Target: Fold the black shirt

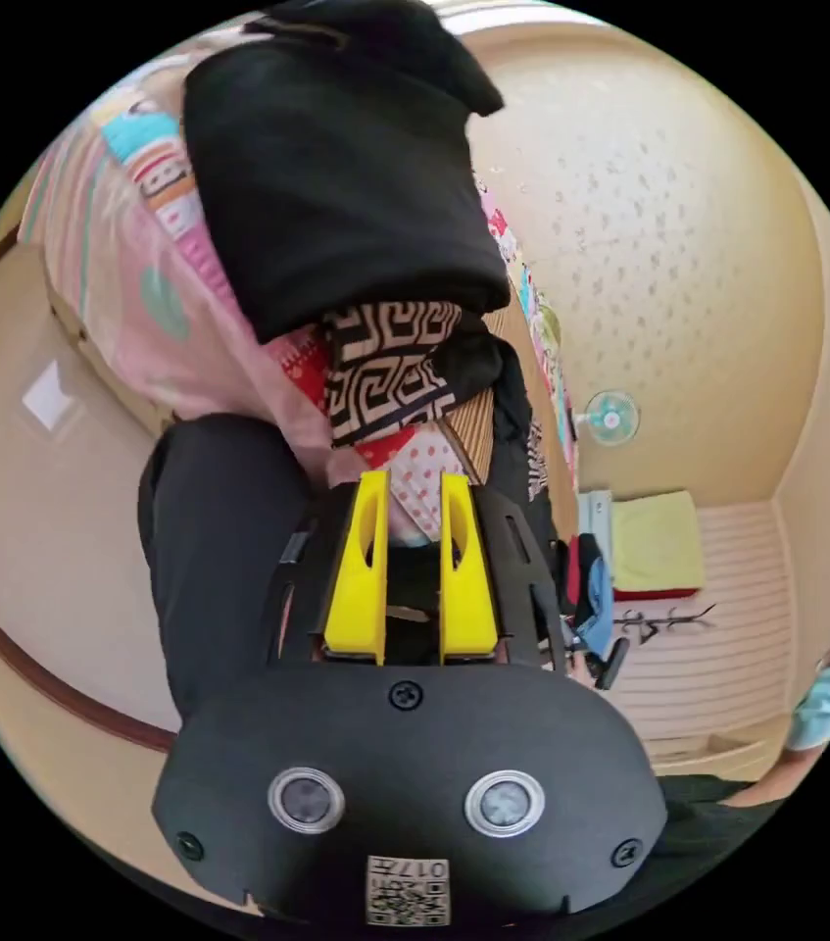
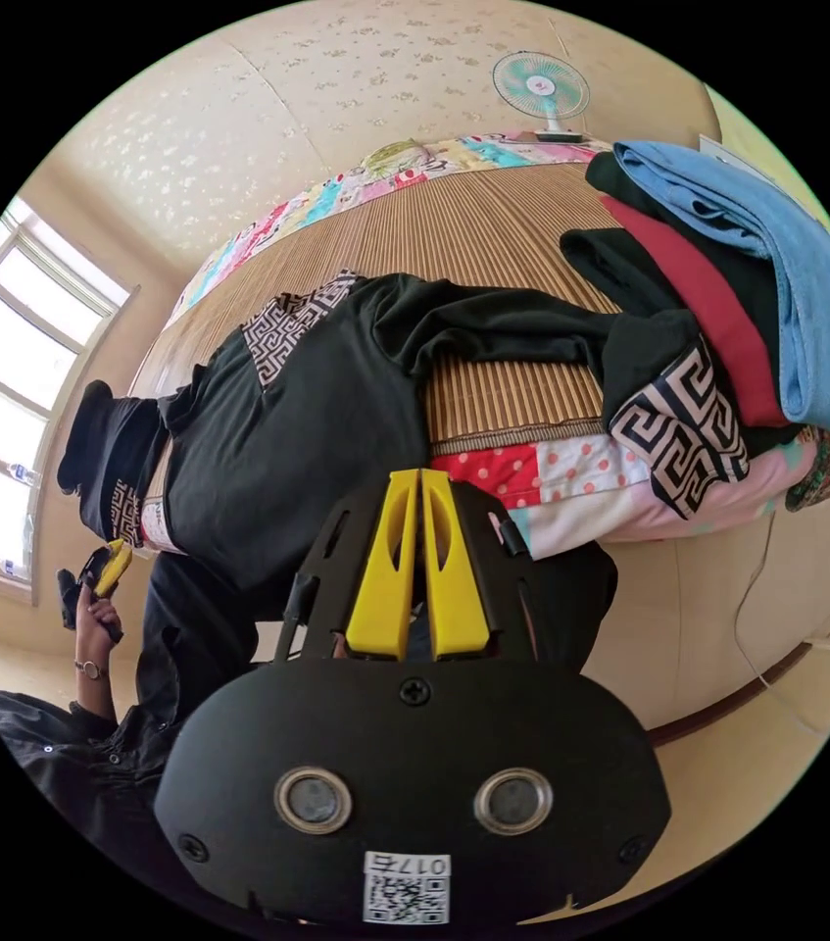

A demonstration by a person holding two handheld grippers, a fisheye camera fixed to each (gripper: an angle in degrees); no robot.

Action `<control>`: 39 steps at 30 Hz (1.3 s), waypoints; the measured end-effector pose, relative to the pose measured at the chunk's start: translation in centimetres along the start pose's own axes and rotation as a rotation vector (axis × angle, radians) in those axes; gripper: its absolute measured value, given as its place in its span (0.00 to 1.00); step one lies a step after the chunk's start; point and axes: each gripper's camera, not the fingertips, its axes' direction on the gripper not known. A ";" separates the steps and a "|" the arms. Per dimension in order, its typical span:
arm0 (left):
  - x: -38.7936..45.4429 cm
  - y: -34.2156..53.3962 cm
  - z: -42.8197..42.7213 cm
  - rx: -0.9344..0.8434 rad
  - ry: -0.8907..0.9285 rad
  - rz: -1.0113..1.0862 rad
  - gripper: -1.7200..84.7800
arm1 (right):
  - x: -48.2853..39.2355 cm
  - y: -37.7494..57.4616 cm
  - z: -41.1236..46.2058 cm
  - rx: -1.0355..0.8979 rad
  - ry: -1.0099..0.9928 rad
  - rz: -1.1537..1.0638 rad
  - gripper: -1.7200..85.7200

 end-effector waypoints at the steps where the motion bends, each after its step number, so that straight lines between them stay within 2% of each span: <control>1: -2.0 -0.1 -0.6 0.042 0.086 -0.114 0.13 | -0.1 0.3 0.3 0.008 -0.008 0.006 0.02; 5: -6.2 0.2 -1.2 0.218 0.318 -0.380 0.16 | -0.8 1.3 1.9 0.022 -0.056 0.009 0.02; 11: -7.9 -0.8 -0.3 0.294 0.482 -0.474 0.15 | -2.5 3.3 4.0 0.004 -0.072 -0.033 0.02; 15: -8.2 -1.4 -1.2 0.298 0.447 -0.481 0.08 | -3.2 5.1 5.0 -0.006 -0.064 -0.066 0.02; 21: -6.0 -1.3 -3.5 0.281 0.360 -0.358 0.02 | -6.9 8.6 7.2 -0.002 -0.091 -0.238 0.03; 27: -2.7 1.9 -5.9 0.269 0.392 -0.226 0.01 | -17.0 11.5 9.3 0.005 -0.153 -0.567 0.05; 32: 0.8 4.8 -6.9 0.240 0.431 -0.126 0.01 | -30.8 14.5 13.3 -0.081 -0.282 -0.916 0.11; 35: 2.4 6.1 -7.1 0.220 0.400 -0.055 0.01 | -39.8 17.2 14.0 -0.073 -0.385 -1.136 0.14; 39: 3.3 8.0 -6.6 0.191 0.370 -0.007 0.01 | -50.1 20.9 15.0 -0.019 -0.387 -1.400 0.16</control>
